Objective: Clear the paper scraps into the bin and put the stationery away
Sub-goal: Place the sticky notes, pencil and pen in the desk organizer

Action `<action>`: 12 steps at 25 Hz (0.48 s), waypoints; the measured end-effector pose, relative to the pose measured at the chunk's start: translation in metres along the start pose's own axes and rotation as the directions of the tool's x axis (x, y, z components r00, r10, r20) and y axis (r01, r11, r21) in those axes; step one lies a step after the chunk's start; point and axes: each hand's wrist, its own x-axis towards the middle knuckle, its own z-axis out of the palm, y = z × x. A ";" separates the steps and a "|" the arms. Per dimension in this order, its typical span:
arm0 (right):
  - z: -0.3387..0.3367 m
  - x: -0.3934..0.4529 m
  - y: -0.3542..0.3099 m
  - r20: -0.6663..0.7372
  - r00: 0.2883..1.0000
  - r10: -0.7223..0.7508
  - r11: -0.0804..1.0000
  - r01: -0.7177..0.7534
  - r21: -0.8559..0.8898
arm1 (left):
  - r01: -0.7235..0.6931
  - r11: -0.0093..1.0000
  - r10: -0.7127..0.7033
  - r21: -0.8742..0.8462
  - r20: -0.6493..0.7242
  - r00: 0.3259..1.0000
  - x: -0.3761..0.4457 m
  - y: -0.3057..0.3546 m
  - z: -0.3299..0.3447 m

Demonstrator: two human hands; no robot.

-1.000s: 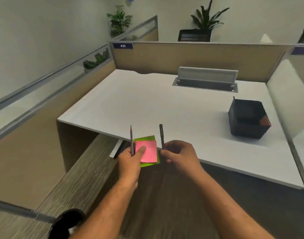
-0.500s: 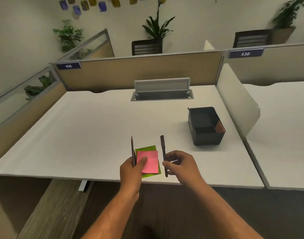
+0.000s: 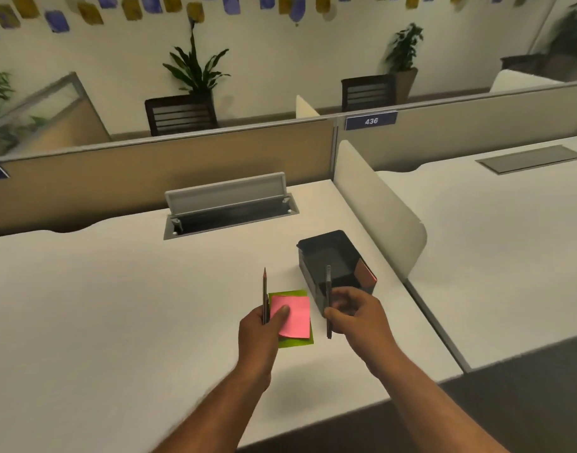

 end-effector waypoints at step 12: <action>-0.058 0.153 -0.005 0.060 0.995 -0.074 0.997 0.075 -0.008 | 0.065 0.997 -0.059 0.044 -0.113 0.992 0.045 0.023 0.100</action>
